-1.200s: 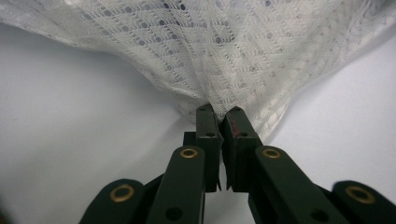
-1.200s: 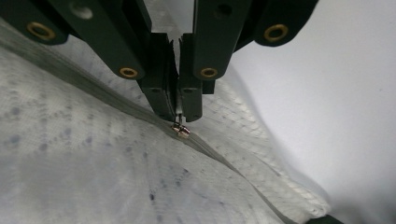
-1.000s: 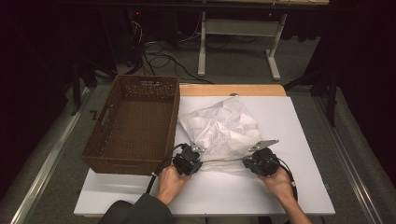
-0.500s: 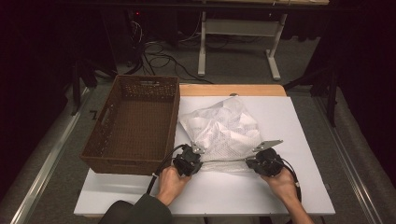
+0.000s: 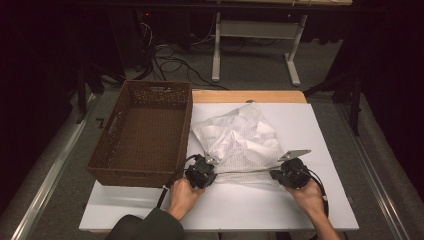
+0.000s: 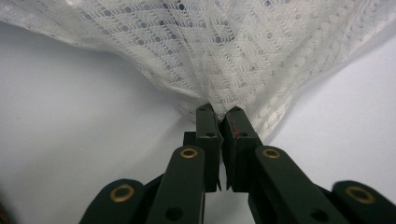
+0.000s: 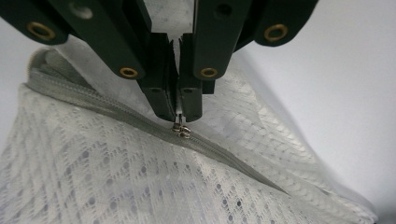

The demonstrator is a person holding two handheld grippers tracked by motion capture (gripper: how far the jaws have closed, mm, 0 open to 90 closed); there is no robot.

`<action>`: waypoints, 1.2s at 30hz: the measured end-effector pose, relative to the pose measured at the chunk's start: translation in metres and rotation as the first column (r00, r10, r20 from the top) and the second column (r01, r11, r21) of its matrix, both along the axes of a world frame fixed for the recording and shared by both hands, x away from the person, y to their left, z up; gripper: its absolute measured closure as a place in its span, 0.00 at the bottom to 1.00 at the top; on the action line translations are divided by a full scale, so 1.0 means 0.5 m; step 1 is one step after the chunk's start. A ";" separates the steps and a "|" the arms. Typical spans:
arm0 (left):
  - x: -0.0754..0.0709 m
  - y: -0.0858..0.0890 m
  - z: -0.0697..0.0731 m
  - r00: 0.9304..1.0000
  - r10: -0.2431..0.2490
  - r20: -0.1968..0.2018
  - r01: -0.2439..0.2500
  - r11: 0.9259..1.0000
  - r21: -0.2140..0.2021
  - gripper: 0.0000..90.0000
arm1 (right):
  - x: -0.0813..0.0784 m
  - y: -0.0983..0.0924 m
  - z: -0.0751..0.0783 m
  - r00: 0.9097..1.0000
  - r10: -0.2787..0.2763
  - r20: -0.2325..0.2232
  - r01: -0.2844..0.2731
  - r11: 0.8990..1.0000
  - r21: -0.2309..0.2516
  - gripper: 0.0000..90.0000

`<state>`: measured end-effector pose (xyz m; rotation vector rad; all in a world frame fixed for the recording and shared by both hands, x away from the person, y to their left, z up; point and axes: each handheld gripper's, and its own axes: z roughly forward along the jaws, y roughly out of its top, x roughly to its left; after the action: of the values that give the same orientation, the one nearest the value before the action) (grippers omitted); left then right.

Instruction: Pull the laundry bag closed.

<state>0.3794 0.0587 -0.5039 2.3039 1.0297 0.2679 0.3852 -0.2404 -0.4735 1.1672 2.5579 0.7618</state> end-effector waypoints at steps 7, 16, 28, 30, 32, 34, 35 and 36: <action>0.001 0.001 0.000 1.000 -0.002 -0.005 0.002 1.000 -0.004 0.95 | -0.002 -0.004 0.000 1.000 -0.016 -0.007 0.016 1.000 0.008 0.97; 0.001 0.000 0.000 1.000 0.002 -0.005 -0.002 1.000 -0.004 0.95 | -0.001 -0.019 0.003 1.000 -0.029 -0.008 0.029 0.999 0.014 0.97; 0.003 0.003 0.002 1.000 0.001 -0.016 -0.001 1.000 -0.008 0.95 | 0.003 -0.033 0.002 0.999 -0.042 -0.020 0.043 0.999 0.034 0.97; 0.000 0.000 0.003 1.000 0.003 -0.003 -0.003 1.000 0.012 0.95 | 0.003 -0.036 0.002 0.999 -0.041 -0.015 0.042 0.999 0.024 0.97; -0.001 0.000 0.004 1.000 0.007 -0.004 -0.007 1.000 0.014 0.95 | 0.003 -0.037 0.002 0.999 -0.049 -0.017 0.050 0.998 0.030 0.97; -0.001 0.001 0.005 1.000 0.009 -0.006 -0.009 1.000 0.012 0.95 | 0.003 -0.037 0.001 0.999 -0.049 -0.020 0.050 0.998 0.037 0.97; -0.001 0.001 0.005 1.000 0.009 -0.006 -0.009 1.000 0.012 0.95 | 0.003 -0.037 0.001 0.999 -0.049 -0.020 0.050 0.998 0.037 0.97; -0.001 0.001 0.005 1.000 0.011 -0.008 -0.011 1.000 0.012 0.95 | 0.004 -0.038 0.000 0.998 -0.050 -0.025 0.050 0.998 0.035 0.97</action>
<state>0.3789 0.0591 -0.5014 2.3119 1.0479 0.2702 0.3871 -0.2592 -0.4734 1.2536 2.5340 0.7893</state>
